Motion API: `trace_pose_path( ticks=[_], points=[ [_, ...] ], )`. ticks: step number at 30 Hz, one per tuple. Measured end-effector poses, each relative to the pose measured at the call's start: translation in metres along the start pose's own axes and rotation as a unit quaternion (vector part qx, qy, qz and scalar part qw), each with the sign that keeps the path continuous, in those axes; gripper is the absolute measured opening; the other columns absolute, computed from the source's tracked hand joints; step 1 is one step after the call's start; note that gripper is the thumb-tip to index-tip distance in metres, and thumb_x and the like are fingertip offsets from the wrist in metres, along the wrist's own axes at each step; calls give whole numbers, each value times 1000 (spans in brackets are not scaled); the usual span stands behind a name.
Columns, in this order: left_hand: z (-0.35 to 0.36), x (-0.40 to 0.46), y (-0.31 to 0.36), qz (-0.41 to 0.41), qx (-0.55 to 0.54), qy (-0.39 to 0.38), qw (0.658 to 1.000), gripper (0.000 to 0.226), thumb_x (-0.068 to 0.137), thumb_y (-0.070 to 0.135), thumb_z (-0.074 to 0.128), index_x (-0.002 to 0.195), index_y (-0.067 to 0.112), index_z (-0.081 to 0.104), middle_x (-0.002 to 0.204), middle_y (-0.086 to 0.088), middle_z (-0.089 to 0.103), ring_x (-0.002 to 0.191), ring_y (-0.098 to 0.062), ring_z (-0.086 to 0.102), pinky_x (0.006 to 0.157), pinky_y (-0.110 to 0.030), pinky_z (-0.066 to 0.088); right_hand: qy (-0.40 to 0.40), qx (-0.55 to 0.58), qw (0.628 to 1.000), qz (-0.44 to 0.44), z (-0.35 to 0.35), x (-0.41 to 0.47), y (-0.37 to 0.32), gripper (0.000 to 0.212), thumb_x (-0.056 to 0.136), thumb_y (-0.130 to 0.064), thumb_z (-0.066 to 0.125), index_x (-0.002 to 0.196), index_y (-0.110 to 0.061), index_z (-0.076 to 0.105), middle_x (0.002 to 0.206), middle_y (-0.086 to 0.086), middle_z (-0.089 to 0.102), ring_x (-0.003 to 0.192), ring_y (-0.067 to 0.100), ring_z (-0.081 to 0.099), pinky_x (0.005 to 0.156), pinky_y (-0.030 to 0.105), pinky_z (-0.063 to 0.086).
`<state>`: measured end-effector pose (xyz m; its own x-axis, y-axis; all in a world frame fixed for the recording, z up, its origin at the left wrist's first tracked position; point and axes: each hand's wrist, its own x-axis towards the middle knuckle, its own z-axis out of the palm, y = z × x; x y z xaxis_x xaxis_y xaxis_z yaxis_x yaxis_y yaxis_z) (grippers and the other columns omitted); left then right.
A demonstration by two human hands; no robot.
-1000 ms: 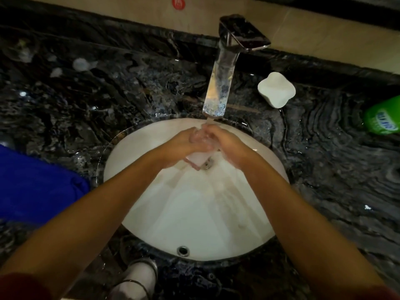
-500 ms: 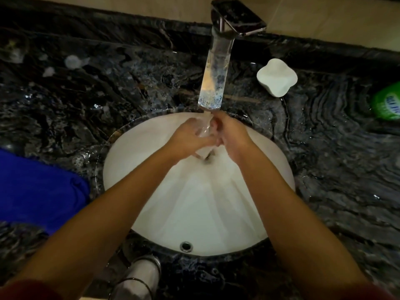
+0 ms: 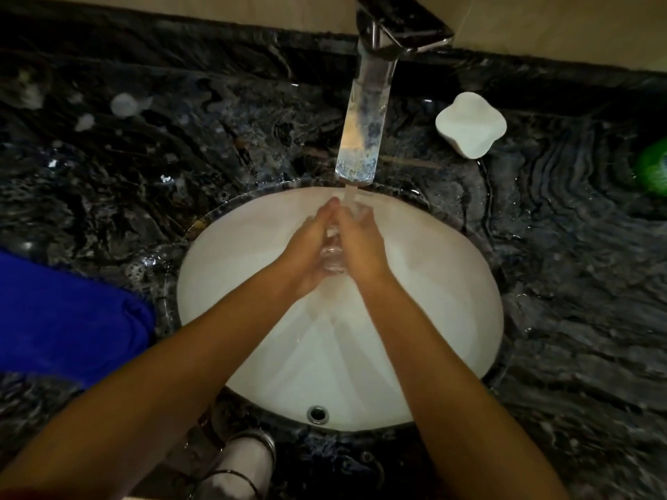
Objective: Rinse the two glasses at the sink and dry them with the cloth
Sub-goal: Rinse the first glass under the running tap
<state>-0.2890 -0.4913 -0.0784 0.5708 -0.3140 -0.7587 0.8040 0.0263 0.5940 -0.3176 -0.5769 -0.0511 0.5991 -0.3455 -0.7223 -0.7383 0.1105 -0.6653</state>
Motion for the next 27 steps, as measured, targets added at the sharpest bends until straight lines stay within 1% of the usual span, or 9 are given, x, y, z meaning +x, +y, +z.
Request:
trace_pose_path(
  ticks=[3, 8, 12, 15, 18, 20, 22, 25, 27],
  points=[
    [2, -10, 4, -53, -80, -47, 994, 66, 98, 63, 51, 134, 9, 65, 123, -13, 74, 112, -30, 71, 91, -47, 60, -2, 90, 995, 34, -9, 14, -18, 33, 104, -34, 51, 81, -22, 72, 81, 3, 73, 84, 24, 69, 78, 35, 57],
    [5, -2, 1, -17, -127, 4, 992, 43, 109, 43, 42, 140, 17, 57, 126, 2, 68, 125, -18, 60, 99, -33, 50, 7, -179, 976, -124, 15, -12, 3, 46, 111, -44, 33, 153, -30, 45, 164, -2, 39, 149, 17, 37, 124, 35, 27],
    [6, -6, -9, -87, -44, -1, 995, 52, 95, 56, 65, 126, 16, 69, 111, -12, 74, 94, -25, 73, 82, -42, 62, 10, -53, 999, -3, -2, 12, -1, 41, 109, -40, 38, 130, -14, 62, 119, 10, 70, 119, 34, 66, 102, 46, 53],
    [9, -8, -3, -55, -32, -15, 998, 41, 99, 55, 59, 121, 22, 69, 107, -9, 69, 88, -19, 68, 78, -38, 54, 21, -56, 998, -35, -4, 1, 4, 53, 108, -51, 35, 150, -20, 45, 143, 11, 58, 125, 29, 62, 108, 49, 50],
    [8, -9, 8, -12, -13, -38, 999, 35, 101, 50, 59, 122, 22, 65, 96, -5, 72, 77, -21, 70, 76, -41, 57, 1, 134, 989, 61, -14, 9, -15, 40, 109, -46, 41, 107, -16, 67, 101, 11, 72, 85, 24, 70, 83, 36, 58],
    [7, -9, 13, -12, -20, -44, 999, 41, 99, 52, 59, 120, 18, 67, 90, -4, 73, 73, -19, 71, 71, -33, 58, 13, 115, 992, 40, -9, 8, -16, 39, 109, -43, 42, 120, -13, 65, 100, 10, 72, 81, 20, 70, 70, 28, 57],
    [2, -6, 15, -9, -18, -27, 999, 33, 98, 51, 61, 107, 21, 72, 89, -2, 72, 74, -16, 70, 62, -26, 54, 38, 48, 998, -6, 6, 1, -5, 49, 106, -47, 41, 144, -17, 52, 119, 10, 71, 98, 23, 72, 83, 33, 61],
    [0, -4, 11, -5, 40, -19, 999, 38, 98, 52, 60, 114, 19, 72, 100, -8, 74, 83, -21, 71, 66, -33, 57, 8, 111, 991, 74, 1, 2, -8, 48, 107, -54, 38, 113, -17, 68, 97, 9, 75, 86, 27, 74, 90, 46, 61],
    [0, -4, 9, -17, 46, -17, 999, 42, 98, 54, 60, 110, 15, 71, 95, -8, 74, 75, -18, 73, 62, -32, 57, -3, 111, 992, 58, 0, 1, -4, 38, 109, -47, 40, 117, -17, 63, 100, 10, 74, 87, 24, 73, 84, 42, 61]
  ],
)
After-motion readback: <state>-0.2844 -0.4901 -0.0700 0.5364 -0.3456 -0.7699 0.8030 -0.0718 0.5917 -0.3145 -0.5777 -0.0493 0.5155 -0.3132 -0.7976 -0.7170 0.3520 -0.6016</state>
